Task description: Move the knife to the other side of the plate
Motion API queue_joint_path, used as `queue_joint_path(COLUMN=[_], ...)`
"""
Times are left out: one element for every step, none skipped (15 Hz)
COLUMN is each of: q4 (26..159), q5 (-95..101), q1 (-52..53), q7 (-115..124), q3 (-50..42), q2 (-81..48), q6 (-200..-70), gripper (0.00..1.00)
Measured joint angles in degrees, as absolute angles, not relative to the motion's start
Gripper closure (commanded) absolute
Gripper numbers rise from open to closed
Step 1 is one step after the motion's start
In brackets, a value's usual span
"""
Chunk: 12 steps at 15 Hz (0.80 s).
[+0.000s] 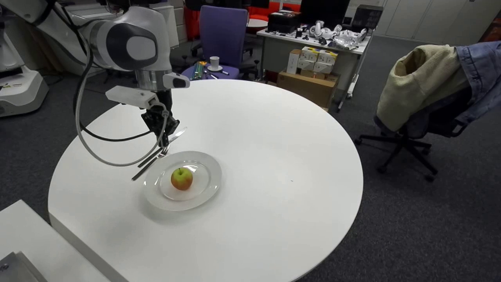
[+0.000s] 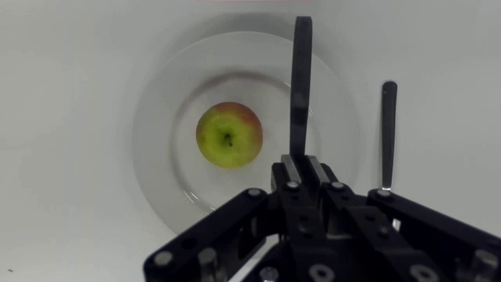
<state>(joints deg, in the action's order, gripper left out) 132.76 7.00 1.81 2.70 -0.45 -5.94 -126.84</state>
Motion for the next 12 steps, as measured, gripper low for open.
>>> queue_joint_path(q4=[133.6,134.4,135.1,135.7,136.2,136.6,136.9,137.0,137.1,137.1,137.1,137.1], q5=[7.0,7.1,7.3,7.7,8.2,8.7,9.3,10.0,11.0,11.9,12.8,13.7], q1=[1.2,0.7,0.1,-0.5,-1.0,-1.7,-2.2,-2.8,-3.3,-3.8,-4.2,-4.7], q7=[2.2,1.6,1.1,0.4,-0.5,-1.4,-2.4,-3.4,-4.4,-5.2,-5.9,-6.5], q3=[-0.7,-1.2,-1.8,-2.4,-3.1,-3.6,-4.3,-4.8,-5.3,-5.8,-6.2,-6.5], q2=[-5.3,-4.8,-4.3,-4.0,-3.7,-3.6,-3.6,-3.6,-3.6,-3.7,-3.8,-3.9], q6=[-126.8,-126.8,-126.8,-126.7,-126.6,-126.6,-126.4,-126.3,-126.1,-125.9,-125.8,-125.8], gripper=[0.98,0.98,0.98,0.98,0.98,0.98,0.98,0.98,0.98,0.98,0.98,0.98])
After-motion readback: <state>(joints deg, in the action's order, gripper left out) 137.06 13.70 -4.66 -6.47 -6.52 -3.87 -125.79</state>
